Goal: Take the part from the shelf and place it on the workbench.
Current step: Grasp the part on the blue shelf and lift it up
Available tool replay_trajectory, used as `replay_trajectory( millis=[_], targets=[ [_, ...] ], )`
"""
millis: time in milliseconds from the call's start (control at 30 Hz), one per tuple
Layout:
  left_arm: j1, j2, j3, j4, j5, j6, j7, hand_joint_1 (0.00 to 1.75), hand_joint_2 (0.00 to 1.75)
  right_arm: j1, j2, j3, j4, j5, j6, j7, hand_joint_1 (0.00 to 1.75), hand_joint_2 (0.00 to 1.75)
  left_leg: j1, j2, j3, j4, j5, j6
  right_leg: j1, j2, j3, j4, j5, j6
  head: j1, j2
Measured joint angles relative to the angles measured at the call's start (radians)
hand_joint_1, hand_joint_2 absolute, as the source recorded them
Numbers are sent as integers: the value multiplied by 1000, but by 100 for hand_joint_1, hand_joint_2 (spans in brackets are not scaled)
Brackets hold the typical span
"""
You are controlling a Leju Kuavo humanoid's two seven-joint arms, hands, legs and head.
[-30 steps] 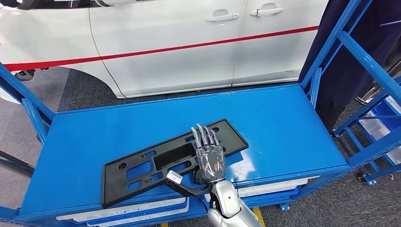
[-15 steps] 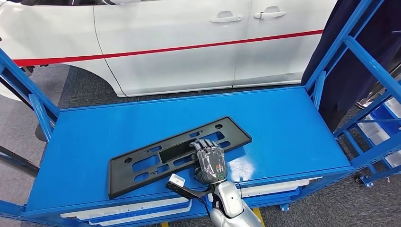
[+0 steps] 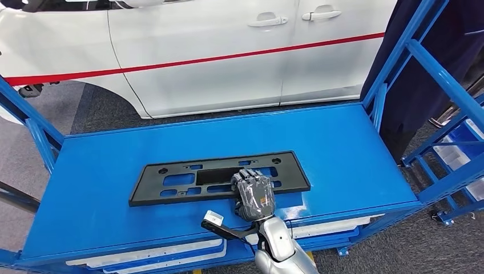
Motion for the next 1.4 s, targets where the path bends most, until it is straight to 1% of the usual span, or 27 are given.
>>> replay_trajectory(
  millis=[67, 200, 267, 333, 367, 400, 433, 500, 567, 633, 700, 733, 767, 833, 867, 900, 933, 967, 1033, 1067, 1133, 1167, 1233, 1267, 1300, 1367, 1400],
  targets=[
    [-1, 0, 0, 0, -2, 0, 0, 0, 0, 1, 0, -5, 1, 2, 0, 1, 122, 175, -4, 0, 44, -94, 26, 8, 4, 1, 0, 3, -2, 8, 0, 0],
    [-1, -4, 0, 0, -11, 0, 1, 0, 0, 3, 0, -12, 7, 6, 0, 2, 116, 175, -4, 2, 53, -118, 31, 29, 4, 4, -2, 7, -7, 29, 0, 0],
    [-2, -8, 1, 0, -16, 0, 0, 0, 0, 4, -1, -14, 17, 7, 0, 11, 115, 175, -1, 5, 53, -126, 38, 44, 2, 4, -33, 76, -54, 39, 1, 0],
    [-2, -8, 2, 0, -19, -1, 0, 0, 0, 7, -4, -13, 30, 7, 0, 20, 115, 175, -2, 5, 49, -126, 39, 50, -1, 3, -95, 208, -119, 45, 0, 0],
    [-2, -8, 2, 0, -20, -1, 0, 0, 0, 9, -6, -13, 35, 7, 0, 22, 115, 175, -3, 5, 48, -125, 39, 50, -1, 3, -121, 261, -136, 47, 1, 0],
    [-2, -8, 2, 0, -20, -1, 0, 0, 0, 11, -7, -13, 41, 7, 0, 22, 115, 175, -3, 5, 48, -124, 39, 50, -2, 3, -131, 280, -132, 48, 0, 0],
    [-2, -8, 2, 0, -20, -1, 0, 0, 0, 12, -8, -13, 44, 8, 0, 22, 115, 175, -4, 5, 48, -123, 39, 49, -2, 3, -121, 258, -108, 48, 1, 0],
    [-2, -10, 3, 0, -20, -2, 0, 0, 0, 10, -8, -13, 48, 8, 0, 22, 115, 175, -4, 3, 50, -119, 36, 46, -1, 3, -58, 127, -38, 41, 0, 0],
    [-3, -13, 3, 0, -20, -2, 0, 0, 0, 8, -9, -12, 50, 9, 0, 21, 115, 175, -7, 2, 49, -115, 32, 38, 3, 3, -11, 23, -3, 31, 0, 0],
    [-3, -13, 3, 0, -20, -2, 0, 0, 0, 6, -9, -11, 51, 9, 0, 20, 115, 175, -9, 1, 48, -115, 32, 26, 9, 3, -5, 3, -2, 24, 0, 0],
    [-3, -13, 4, 0, -20, -2, 0, 0, 0, 5, -9, -10, 52, 10, 0, 20, 115, 175, -8, 1, 47, -111, 26, 15, 4, 3, -2, -4, 3, 12, 0, 0],
    [-3, -13, 4, 0, -20, -2, 0, 0, 0, 3, -8, -9, 52, 10, 0, 20, 115, 175, -7, 1, 39, -92, 11, 10, 1, 2, 0, -9, 6, 5, 0, 0],
    [-3, -13, 4, 0, -20, -2, 0, 0, 0, 3, -8, -8, 53, 10, 0, 20, 115, 175, -6, 1, 22, -53, -14, 6, -3, 0, 2, -14, 8, 0, 0, 0],
    [-3, -14, 4, 0, -20, -2, 0, 0, 0, 2, -8, -7, 55, 10, 0, 20, 123, 175, -4, 2, -34, 73, -79, -1, -2, -2, 2, -14, 9, -3, 0, 0],
    [-2, -14, 4, 0, -20, -2, 0, 0, 0, 2, -8, -7, 57, 10, 0, 20, 129, 175, -3, 2, -60, 131, -99, -5, -2, -3, 1, -13, 8, -4, 0, 0],
    [-1, -14, 5, 0, -20, -2, 0, 0, 0, 2, -8, -7, 58, 10, 0, 20, 140, 175, -2, 2, -73, 159, -101, -7, -1, -3, 1, -12, 8, -4, 0, 0],
    [0, -13, 5, 0, -20, -2, 0, 0, 0, 2, -8, -7, 59, 10, 0, 20, 147, 175, -1, 2, -67, 148, -83, -8, -2, -2, 1, -10, 7, -3, 0, 0],
    [1, -13, 6, 0, -20, -2, 0, 0, 0, 1, -8, -7, 59, 10, 0, 21, 155, 175, 0, 2, -44, 100, -50, -8, -3, -1, 2, -8, 6, -1, 0, 0],
    [0, -12, 6, 0, -21, -2, 0, 0, 0, -3, -8, -7, 60, 9, 0, 20, 163, 175, 1, 2, 21, -37, 6, -6, -2, 2, 1, 0, 1, 6, 0, 0],
    [-1, -12, 6, 0, -22, -2, 0, 0, 0, -5, -9, -7, 61, 8, 0, 18, 166, 175, 0, 1, 43, -83, 19, -2, 0, 3, 0, 3, 0, 11, 0, 0],
    [-2, -13, 7, 0, -25, -2, 0, 0, 0, -8, -9, -7, 63, 1, 0, 9, 166, 175, -4, 0, 54, -107, 19, 9, 3, 7, -2, 4, 1, 22, 0, 0],
    [-2, -13, 7, 0, -27, -2, 0, 0, 0, -9, -9, -7, 64, -3, 0, 2, 154, 175, -3, 0, 54, -108, 22, 16, 4, 8, -2, 1, 3, 27, 0, 0],
    [-2, -15, 7, 0, -30, -2, 0, 0, 0, -8, -9, -7, 65, -11, 0, -10, 71, 175, -1, 3, 55, -116, 29, 31, 1, 7, -7, 17, -11, 37, 0, 0],
    [-3, -16, 8, 0, -31, -2, -1, 0, 0, -8, -9, -7, 66, -13, 0, -12, 31, 175, 1, 4, 54, -119, 33, 38, 0, 7, -22, 51, -34, 42, 1, 0],
    [-3, -16, 8, 0, -32, -2, -2, 0, 0, -7, -9, -7, 69, -14, 0, -13, 1, 175, 1, 5, 53, -121, 36, 43, -1, 6, -46, 104, -66, 45, 0, 0],
    [-3, -16, 9, 0, -38, -3, -3, 0, 0, -5, -9, -6, 79, -9, 0, -2, 0, 175, -1, 5, 48, -121, 37, 47, -2, 6, -109, 233, -125, 49, 0, 0],
    [-3, -16, 10, 0, -44, -6, -3, 0, 0, -8, -9, -4, 90, -4, 0, 9, 32, 175, -1, 5, 47, -120, 38, 48, -3, 6, -128, 272, -133, 50, 0, 0]
  ],
)
